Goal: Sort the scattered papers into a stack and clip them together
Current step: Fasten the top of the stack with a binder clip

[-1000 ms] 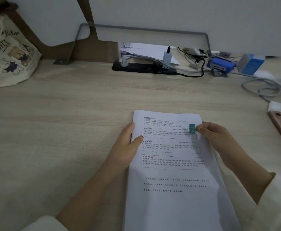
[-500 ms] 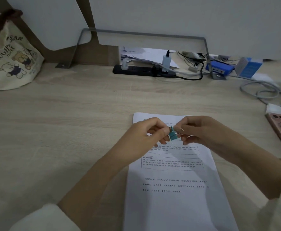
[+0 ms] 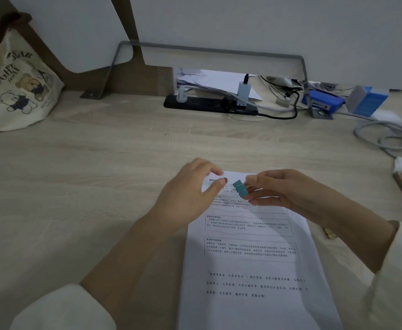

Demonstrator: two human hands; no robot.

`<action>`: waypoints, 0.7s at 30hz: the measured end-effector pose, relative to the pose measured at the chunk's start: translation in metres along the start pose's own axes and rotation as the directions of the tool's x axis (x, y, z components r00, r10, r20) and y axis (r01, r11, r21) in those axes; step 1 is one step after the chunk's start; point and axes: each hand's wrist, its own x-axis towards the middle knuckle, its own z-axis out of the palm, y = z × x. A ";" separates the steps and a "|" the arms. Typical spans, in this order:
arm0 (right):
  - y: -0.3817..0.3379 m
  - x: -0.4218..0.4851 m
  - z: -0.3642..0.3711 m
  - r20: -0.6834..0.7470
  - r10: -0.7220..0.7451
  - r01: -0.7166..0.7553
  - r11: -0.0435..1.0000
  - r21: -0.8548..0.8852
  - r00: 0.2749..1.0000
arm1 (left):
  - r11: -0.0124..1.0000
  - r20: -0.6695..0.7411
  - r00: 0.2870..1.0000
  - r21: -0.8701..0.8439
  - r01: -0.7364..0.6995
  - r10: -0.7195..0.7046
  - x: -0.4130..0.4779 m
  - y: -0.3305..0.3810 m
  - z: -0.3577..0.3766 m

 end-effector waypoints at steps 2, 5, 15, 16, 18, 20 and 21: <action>0.003 0.008 -0.003 0.015 0.035 -0.034 0.999 -0.022 0.999 | 0.964 0.026 0.998 0.256 -0.069 0.064 0.013 -0.010 -0.004; 0.010 0.019 -0.003 0.042 0.077 -0.076 0.997 -0.023 0.996 | 0.917 0.199 0.977 0.370 -0.148 0.078 0.033 -0.021 -0.002; 0.030 0.032 -0.006 0.020 0.142 -0.142 0.990 0.015 0.990 | 0.926 0.355 0.934 0.333 -0.175 0.049 0.051 -0.035 0.007; 0.031 0.032 -0.007 0.020 0.139 -0.139 0.990 0.018 0.990 | 0.932 0.353 0.934 0.319 -0.172 0.052 0.053 -0.035 0.007; 0.032 0.032 -0.007 0.020 0.131 -0.131 0.991 0.016 0.991 | 0.946 0.360 0.932 0.289 -0.147 0.035 0.055 -0.035 0.006; 0.034 0.033 -0.007 0.012 0.123 -0.123 0.992 0.006 0.992 | 0.957 0.361 0.932 0.265 -0.120 0.017 0.060 -0.036 0.004; 0.034 0.033 -0.007 0.003 0.119 -0.119 0.993 0.002 0.993 | 0.959 0.355 0.935 0.260 -0.111 0.012 0.062 -0.037 0.004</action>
